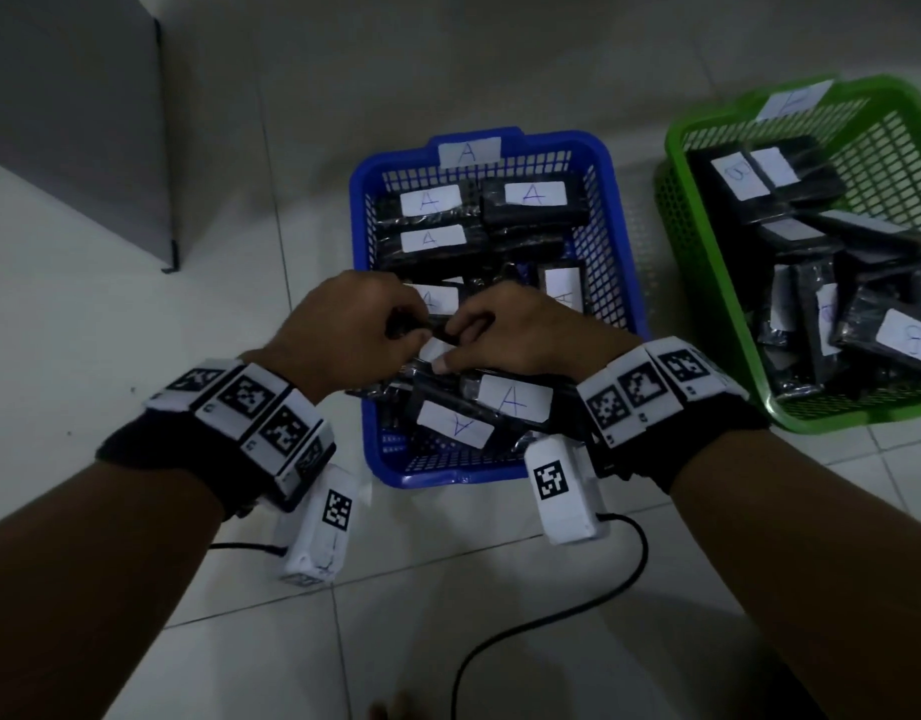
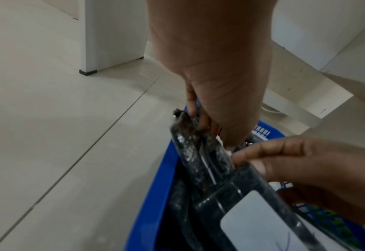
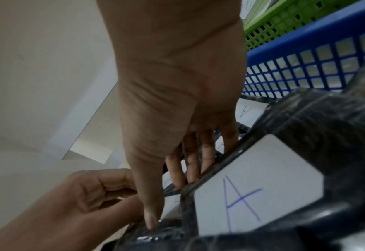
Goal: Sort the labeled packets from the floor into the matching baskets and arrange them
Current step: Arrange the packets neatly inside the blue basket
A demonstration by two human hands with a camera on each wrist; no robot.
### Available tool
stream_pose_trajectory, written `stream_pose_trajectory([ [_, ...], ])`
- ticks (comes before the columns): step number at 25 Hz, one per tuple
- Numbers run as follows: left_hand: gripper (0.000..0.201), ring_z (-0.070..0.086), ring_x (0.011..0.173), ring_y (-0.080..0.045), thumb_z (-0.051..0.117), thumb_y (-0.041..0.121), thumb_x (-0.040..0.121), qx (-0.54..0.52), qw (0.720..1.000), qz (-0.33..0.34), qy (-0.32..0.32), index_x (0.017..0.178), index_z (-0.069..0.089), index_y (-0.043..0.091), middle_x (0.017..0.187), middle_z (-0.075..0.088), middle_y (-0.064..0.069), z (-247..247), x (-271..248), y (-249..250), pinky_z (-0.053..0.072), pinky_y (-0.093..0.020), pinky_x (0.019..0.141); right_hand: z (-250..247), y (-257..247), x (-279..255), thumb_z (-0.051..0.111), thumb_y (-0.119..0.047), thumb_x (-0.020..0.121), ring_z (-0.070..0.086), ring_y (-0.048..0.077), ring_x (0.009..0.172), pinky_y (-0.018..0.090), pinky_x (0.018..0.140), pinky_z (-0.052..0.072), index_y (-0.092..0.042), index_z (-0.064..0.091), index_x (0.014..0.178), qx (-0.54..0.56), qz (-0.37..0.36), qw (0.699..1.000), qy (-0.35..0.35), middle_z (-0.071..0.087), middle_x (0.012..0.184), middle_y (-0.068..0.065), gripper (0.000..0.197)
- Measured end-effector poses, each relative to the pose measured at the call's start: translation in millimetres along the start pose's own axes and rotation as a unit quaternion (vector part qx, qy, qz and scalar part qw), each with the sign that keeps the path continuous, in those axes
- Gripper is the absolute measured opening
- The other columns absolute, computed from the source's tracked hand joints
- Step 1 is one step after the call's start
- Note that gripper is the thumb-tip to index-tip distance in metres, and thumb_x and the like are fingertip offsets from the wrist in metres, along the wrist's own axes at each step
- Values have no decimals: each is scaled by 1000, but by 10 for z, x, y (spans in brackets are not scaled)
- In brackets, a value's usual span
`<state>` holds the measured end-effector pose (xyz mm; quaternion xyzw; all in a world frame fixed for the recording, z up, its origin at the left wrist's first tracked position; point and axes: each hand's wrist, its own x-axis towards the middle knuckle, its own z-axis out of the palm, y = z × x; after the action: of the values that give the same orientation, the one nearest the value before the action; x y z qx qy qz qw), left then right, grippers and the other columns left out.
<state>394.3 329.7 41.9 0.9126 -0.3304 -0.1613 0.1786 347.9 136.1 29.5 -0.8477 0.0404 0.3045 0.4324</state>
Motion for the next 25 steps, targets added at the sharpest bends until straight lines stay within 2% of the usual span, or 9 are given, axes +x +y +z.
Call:
stream_pose_trajectory([
  [3,24,65,83,-17,72,30,81,-12,999,-5,-43,103,74,22,96,71,0,-38,-2,8,51,-28,76,-4,47,-11,84,-32,73,64,8,78,24,74,52,-19,72,96,18,-6,1000,21,68,80,-6,29],
  [5,29,64,84,-15,74,34,80,-13,998,-11,-63,107,73,21,98,71,0,-62,4,26,51,-27,77,-20,104,53,77,-33,80,63,7,68,24,67,51,-17,72,90,47,1,986,159,66,72,-8,20],
  [7,34,63,83,-14,77,39,78,-21,997,-13,-79,106,74,20,96,69,1,-72,-4,47,51,-28,77,-28,158,189,71,-45,82,66,12,70,32,69,57,-18,70,87,109,38,951,288,68,73,-5,28],
  [9,37,60,81,-12,79,43,75,-30,996,-13,-86,102,75,19,92,65,3,-60,-32,68,49,-26,74,0,139,297,68,-61,75,69,15,73,40,73,60,-18,69,82,180,80,924,328,70,72,-3,44],
  [13,42,60,83,-11,82,48,69,-31,994,-42,-91,96,70,18,93,66,5,-28,-45,111,48,-25,73,77,42,465,75,-63,63,71,19,73,44,73,61,-15,71,72,271,123,900,318,73,73,3,48],
  [16,38,63,86,-12,85,39,67,-74,990,-72,-100,92,66,18,93,68,5,-46,-19,137,53,-30,80,83,41,559,79,-61,49,69,18,86,42,85,58,-20,69,80,343,159,879,291,73,86,-1,53],
  [19,34,62,89,-9,87,26,68,-135,981,-95,-99,94,68,18,94,67,7,-40,9,160,51,-21,80,20,56,547,85,-42,61,69,16,88,38,87,57,-18,70,87,397,175,859,272,73,92,-1,38],
  [23,32,59,90,-5,86,21,70,-174,971,-130,-96,96,68,20,94,64,12,-16,15,159,43,-6,73,-5,-16,451,81,-22,75,66,13,74,24,60,54,-15,68,80,442,175,837,269,72,83,1,15],
  [25,32,60,90,-5,86,20,70,-186,968,-136,-98,98,69,20,93,64,15,-21,15,141,44,-8,76,-50,-67,332,75,-16,81,63,10,73,22,66,56,-13,68,84,497,158,813,258,69,84,1,8],
])
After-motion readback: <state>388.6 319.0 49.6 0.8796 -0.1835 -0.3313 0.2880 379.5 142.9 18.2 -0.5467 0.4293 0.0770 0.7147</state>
